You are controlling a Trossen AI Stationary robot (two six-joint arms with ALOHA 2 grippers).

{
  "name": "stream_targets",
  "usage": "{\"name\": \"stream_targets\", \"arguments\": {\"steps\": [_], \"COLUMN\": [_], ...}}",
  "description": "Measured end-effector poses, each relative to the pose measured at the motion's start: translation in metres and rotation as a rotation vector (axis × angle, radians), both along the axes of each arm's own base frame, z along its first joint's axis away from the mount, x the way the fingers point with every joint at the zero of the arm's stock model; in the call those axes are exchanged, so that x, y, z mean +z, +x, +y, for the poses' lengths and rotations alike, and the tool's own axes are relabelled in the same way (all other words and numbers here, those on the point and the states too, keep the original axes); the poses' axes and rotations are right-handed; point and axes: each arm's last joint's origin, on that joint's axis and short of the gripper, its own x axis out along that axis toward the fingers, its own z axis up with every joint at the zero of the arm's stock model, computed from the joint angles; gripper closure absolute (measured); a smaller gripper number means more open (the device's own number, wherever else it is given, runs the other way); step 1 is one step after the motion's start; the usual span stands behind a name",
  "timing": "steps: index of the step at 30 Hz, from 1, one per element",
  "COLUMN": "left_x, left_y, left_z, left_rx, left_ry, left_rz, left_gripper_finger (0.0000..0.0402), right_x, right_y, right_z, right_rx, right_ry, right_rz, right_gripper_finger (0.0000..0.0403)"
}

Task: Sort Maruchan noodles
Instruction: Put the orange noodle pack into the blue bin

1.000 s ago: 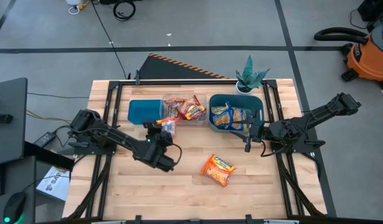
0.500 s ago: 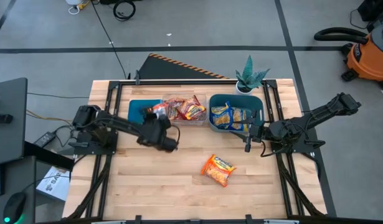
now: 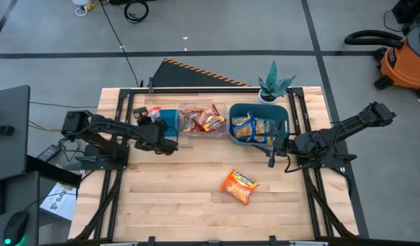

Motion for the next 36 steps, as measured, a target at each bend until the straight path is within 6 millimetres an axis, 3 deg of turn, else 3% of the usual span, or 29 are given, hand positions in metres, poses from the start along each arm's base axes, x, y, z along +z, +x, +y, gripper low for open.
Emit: {"name": "stream_targets", "arguments": {"steps": [6,16,24,31,36], "left_x": [-0.009,-0.013,-0.020,-0.026,-0.026], "left_y": [-0.015,0.005,0.015,0.027,0.029], "left_z": [0.001,0.004,0.027,0.044,0.054], "left_rx": [-0.004,-0.140,-0.178,-0.365,-0.380], "left_ry": [0.002,0.057,-0.166,-0.532,-0.556], "left_rz": [-0.051,-0.072,0.044,0.034,0.005], "left_gripper_finger": [0.0392,0.0392,0.0392,0.0392,0.0392], "right_x": [0.001,0.003,0.002,0.002,0.002], "right_y": [0.000,0.001,0.001,0.001,0.000], "right_z": [0.000,0.001,0.001,0.001,0.001], "right_rx": [0.000,0.023,0.023,0.023,0.023], "right_ry": [0.005,-0.004,-0.005,-0.006,-0.008], "right_rz": [-0.015,-0.021,-0.018,-0.017,-0.012], "right_gripper_finger": [0.0204,0.0204,0.0204,0.0204,0.0204]}}
